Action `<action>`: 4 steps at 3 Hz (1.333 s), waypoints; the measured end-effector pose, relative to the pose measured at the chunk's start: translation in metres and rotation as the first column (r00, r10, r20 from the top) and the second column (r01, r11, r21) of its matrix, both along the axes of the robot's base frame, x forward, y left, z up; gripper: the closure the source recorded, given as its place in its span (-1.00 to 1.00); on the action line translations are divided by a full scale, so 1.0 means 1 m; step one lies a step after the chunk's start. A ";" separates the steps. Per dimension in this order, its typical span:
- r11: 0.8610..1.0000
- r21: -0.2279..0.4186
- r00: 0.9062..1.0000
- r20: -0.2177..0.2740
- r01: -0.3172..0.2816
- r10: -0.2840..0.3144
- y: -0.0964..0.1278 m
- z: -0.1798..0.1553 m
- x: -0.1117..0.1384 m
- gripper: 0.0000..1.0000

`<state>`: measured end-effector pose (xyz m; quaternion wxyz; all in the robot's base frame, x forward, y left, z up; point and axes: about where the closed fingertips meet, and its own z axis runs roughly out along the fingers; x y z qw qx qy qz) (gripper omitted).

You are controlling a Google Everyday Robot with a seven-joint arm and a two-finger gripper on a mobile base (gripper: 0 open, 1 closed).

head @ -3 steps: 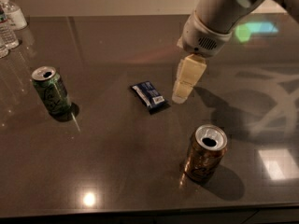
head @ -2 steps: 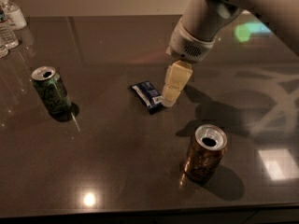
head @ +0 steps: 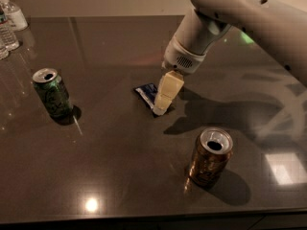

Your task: Pick rxbar blueberry

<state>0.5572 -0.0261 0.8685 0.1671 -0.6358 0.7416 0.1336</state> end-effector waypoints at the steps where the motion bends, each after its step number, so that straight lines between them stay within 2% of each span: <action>1: 0.999 0.044 0.999 -0.026 0.033 -0.032 0.005 -0.013 0.005 -1.00; 2: 0.995 0.083 0.999 -0.011 0.047 -0.047 0.007 -0.022 0.011 -1.00; 3: 0.996 0.092 0.999 0.025 0.022 -0.024 0.009 -0.033 0.016 -1.00; 4: 0.996 0.085 0.999 0.041 -0.002 -0.002 0.009 -0.042 0.018 -1.00</action>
Offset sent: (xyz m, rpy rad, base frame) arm 0.0221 0.0071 -0.0304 0.1445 -0.0321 -0.0737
